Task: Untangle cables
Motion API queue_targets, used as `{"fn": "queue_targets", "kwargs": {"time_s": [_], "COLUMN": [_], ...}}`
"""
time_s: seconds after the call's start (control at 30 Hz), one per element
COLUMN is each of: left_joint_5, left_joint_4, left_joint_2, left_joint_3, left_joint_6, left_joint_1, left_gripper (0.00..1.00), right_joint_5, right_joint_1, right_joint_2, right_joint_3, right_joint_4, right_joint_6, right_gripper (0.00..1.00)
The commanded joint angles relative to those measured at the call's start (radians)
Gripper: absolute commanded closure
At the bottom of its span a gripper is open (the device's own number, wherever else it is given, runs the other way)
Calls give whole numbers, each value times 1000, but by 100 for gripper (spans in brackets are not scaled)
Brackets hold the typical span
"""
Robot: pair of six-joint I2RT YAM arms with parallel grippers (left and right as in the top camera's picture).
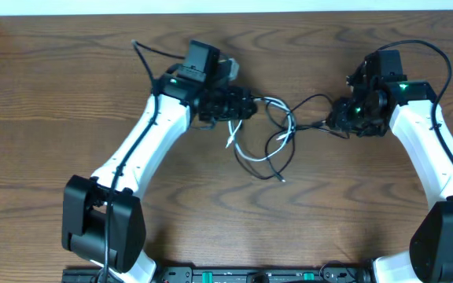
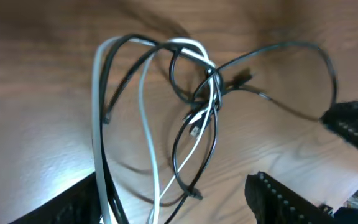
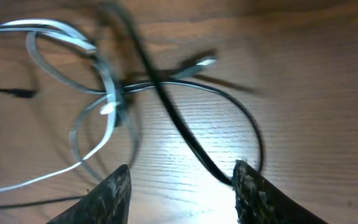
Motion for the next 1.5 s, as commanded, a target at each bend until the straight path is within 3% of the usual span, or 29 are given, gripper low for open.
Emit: {"fn": "queue_targets", "kwargs": {"time_s": [0.0, 0.17, 0.4, 0.7, 0.87, 1.47], "left_joint_5": [-42, -114, -353, -277, -193, -258], "left_joint_4": [51, 151, 203, 231, 349, 447], "left_joint_2": [6, 5, -18, 124, 228, 420], "left_joint_3": [-2, 19, 43, 43, 43, 43], "left_joint_6": [-94, -112, -86, -64, -73, -154], "left_joint_1": [-2, 28, 56, -81, -156, -210], "left_gripper": [27, 27, 26, 32, 35, 40], "right_joint_5": [-49, -52, -48, -48, -48, -30], "right_joint_1": [3, 3, 3, 2, 3, 3], "right_joint_2": [-27, -27, -27, -27, -27, -27], "right_joint_3": [21, 21, 21, 21, 21, 21], "right_joint_4": [10, 28, 43, 61, 34, -6], "right_joint_6": [-25, -25, -25, -25, -25, -25], "right_gripper": [51, 48, 42, 42, 43, 44]}}
